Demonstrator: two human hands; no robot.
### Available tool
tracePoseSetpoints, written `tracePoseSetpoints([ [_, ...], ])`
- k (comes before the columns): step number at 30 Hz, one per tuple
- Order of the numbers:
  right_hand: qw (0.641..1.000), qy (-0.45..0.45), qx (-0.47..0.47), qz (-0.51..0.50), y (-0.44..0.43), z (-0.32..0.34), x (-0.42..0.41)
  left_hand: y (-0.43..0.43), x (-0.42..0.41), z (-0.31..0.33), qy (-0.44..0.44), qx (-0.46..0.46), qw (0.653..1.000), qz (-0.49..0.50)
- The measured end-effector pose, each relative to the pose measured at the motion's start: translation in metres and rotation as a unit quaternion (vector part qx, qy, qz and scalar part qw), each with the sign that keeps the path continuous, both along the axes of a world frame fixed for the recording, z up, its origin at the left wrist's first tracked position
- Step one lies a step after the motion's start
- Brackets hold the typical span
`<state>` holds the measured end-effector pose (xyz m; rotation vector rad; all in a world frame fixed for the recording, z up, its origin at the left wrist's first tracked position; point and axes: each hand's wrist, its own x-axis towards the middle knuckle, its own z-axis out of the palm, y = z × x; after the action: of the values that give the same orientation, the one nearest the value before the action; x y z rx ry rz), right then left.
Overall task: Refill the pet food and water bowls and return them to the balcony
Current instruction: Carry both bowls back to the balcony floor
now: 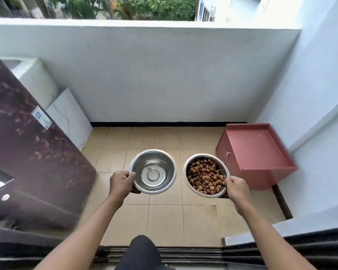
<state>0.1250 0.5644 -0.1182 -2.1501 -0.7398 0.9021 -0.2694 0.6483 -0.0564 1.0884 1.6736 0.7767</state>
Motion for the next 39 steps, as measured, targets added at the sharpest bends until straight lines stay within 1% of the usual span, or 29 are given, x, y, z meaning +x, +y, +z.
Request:
tracePoseSetpoints([
  [2, 1.000, -0.015, 0.007, -0.007, 0.030, 0.041, -0.015, 0.033, 0.007, 0.003, -0.001, 0.000, 1.000, 0.000],
  [4, 1.000, -0.011, 0.003, -0.008, 0.065, 0.051, -0.015, 0.068, 0.014, 0.004, -0.002, -0.007, 1.000, -0.001],
  [9, 0.999, 0.022, 0.017, -0.027, 0.157, 0.034, 0.002, 0.163, 0.034, -0.008, -0.005, -0.010, 1.000, 0.006],
  [16, 0.996, 0.071, -0.013, -0.051, 0.278, 0.001, 0.024, 0.303, 0.059, -0.039, -0.019, -0.047, 0.998, -0.028],
  [20, 0.996, 0.068, -0.034, -0.055, 0.342, -0.015, 0.042, 0.371, 0.075, -0.051, -0.031, -0.053, 0.997, -0.048],
  [24, 0.992, 0.092, -0.044, -0.075, 0.402, -0.033, 0.060, 0.429, 0.093, -0.069, -0.042, -0.066, 0.995, -0.055],
  [29, 0.990, 0.090, -0.071, -0.077, 0.473, -0.077, 0.091, 0.496, 0.116, -0.110, -0.037, -0.099, 0.993, -0.050],
  [32, 0.990, 0.086, -0.085, -0.069, 0.515, -0.112, 0.107, 0.534, 0.133, -0.147, -0.034, -0.119, 0.991, -0.049],
  [37, 0.986, 0.108, -0.108, -0.063, 0.576, -0.208, 0.134, 0.588, 0.161, -0.243, -0.039, -0.146, 0.988, -0.036],
  [39, 0.983, 0.124, -0.114, -0.073, 0.599, -0.259, 0.144, 0.609, 0.171, -0.296, -0.034, -0.156, 0.987, -0.027],
])
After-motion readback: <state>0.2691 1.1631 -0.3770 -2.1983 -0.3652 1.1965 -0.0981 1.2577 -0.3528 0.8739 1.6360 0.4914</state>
